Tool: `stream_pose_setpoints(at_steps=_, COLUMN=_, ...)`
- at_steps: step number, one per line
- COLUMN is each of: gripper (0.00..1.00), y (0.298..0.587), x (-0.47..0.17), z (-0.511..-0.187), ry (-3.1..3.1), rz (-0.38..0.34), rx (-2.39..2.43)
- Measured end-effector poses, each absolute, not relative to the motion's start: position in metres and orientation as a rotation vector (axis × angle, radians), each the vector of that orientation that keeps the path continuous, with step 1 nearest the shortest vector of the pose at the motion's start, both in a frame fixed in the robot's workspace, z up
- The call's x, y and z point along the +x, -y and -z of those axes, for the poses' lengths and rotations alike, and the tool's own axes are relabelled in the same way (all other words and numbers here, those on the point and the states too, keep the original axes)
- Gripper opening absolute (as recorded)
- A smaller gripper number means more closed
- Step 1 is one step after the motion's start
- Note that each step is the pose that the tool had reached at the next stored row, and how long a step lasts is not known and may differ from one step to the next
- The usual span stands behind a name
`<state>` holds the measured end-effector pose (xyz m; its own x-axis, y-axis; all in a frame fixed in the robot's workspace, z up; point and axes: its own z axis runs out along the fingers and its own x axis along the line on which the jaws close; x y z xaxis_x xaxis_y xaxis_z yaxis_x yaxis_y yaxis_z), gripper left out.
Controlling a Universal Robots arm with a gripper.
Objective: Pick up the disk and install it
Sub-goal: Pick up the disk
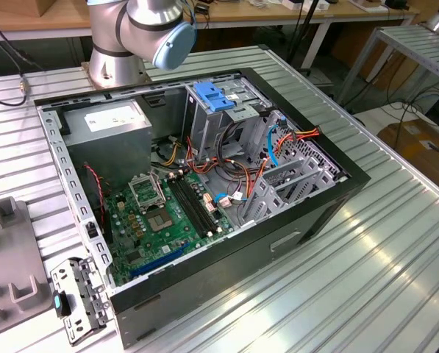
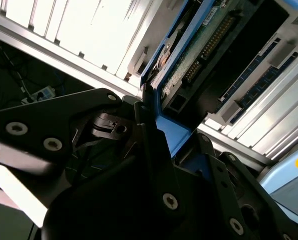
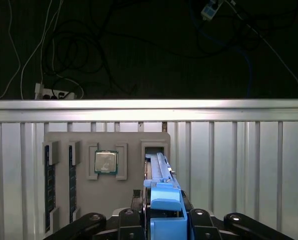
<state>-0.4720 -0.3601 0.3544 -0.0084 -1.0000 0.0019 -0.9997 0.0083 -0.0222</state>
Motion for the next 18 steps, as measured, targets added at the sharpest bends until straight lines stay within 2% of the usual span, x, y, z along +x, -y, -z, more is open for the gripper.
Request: stream_pose_setpoints(at_steps=18, gripper=0.37, y=0.3601, x=-0.472, z=-0.3604, ry=-2.22, rz=0.026, rx=-2.202)
